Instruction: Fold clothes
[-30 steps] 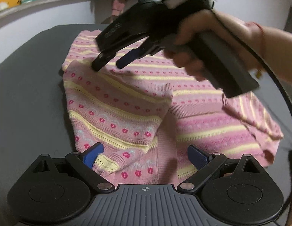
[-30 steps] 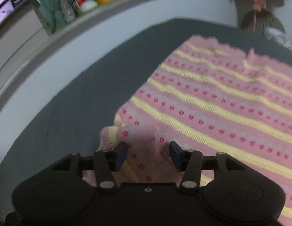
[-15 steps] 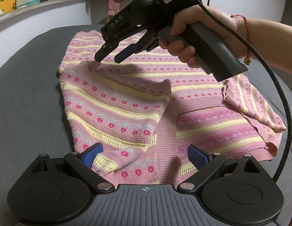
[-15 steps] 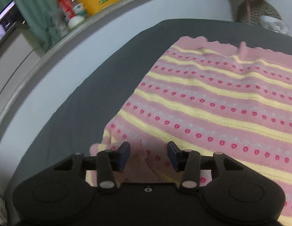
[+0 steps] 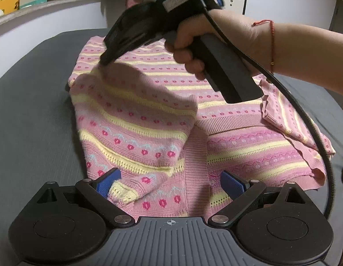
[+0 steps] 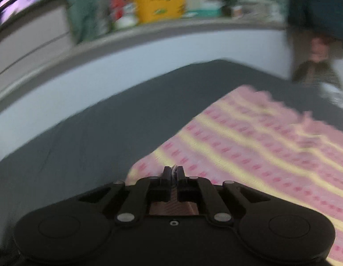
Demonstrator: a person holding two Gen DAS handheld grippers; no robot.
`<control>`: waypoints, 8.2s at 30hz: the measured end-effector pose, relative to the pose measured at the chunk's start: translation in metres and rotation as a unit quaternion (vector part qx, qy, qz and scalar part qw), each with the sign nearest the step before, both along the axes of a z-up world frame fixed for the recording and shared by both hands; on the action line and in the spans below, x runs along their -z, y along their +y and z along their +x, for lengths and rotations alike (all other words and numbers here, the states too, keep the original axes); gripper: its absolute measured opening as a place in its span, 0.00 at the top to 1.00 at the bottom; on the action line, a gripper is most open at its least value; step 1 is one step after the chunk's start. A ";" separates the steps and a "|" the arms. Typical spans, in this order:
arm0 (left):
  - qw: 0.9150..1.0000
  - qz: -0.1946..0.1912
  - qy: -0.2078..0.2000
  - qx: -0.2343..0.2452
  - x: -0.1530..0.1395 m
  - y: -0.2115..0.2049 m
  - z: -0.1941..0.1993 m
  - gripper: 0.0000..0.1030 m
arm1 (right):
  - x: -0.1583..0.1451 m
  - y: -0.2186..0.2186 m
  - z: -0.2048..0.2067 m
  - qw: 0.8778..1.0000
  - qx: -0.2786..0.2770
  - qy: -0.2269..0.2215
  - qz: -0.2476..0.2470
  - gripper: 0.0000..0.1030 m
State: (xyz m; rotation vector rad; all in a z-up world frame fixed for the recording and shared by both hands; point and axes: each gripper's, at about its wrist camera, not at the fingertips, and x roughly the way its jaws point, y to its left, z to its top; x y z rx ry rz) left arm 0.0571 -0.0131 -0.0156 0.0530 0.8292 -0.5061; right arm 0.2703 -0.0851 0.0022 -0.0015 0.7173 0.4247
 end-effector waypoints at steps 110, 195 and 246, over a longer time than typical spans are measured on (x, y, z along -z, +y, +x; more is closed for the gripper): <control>0.727 0.509 -0.255 0.385 0.013 -0.059 -0.079 0.84 | 0.057 -0.095 -0.326 0.848 -0.117 -0.023 -0.516 0.90; 0.687 0.529 -0.341 0.364 -0.051 -0.062 -0.081 0.93 | 0.008 -0.087 -0.362 0.805 -0.139 -0.149 -0.556 0.92; 0.854 0.380 -0.093 0.344 -0.044 -0.058 0.118 0.19 | 0.002 -0.202 -0.166 0.956 -0.123 0.130 -0.231 0.70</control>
